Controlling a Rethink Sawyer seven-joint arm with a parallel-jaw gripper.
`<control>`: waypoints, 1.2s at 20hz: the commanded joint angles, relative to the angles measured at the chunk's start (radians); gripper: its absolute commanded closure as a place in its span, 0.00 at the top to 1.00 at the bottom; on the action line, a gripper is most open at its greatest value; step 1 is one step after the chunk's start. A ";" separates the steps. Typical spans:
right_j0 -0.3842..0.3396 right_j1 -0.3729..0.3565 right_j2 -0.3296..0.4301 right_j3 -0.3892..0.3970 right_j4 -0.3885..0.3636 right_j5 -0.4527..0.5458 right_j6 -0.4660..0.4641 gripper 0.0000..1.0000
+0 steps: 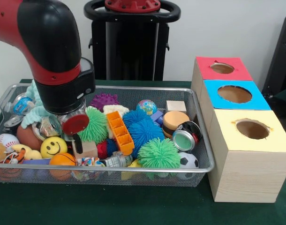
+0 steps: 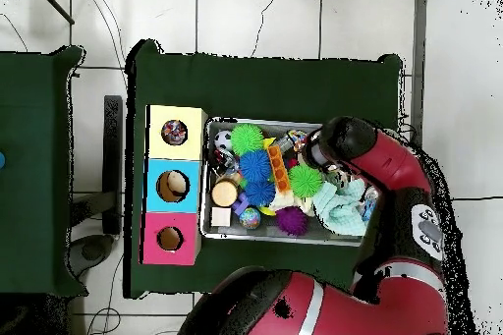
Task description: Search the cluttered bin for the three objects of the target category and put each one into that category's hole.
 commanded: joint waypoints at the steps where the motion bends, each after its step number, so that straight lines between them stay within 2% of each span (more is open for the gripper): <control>1: -0.023 0.041 0.136 0.056 -0.034 -0.129 -0.008 1.00; 7: -0.017 0.017 0.151 0.081 -0.030 -0.184 0.013 1.00; 13: -0.020 0.046 0.168 0.076 -0.027 -0.231 0.025 1.00; 24: -0.010 0.070 0.171 0.067 -0.022 -0.230 0.046 1.00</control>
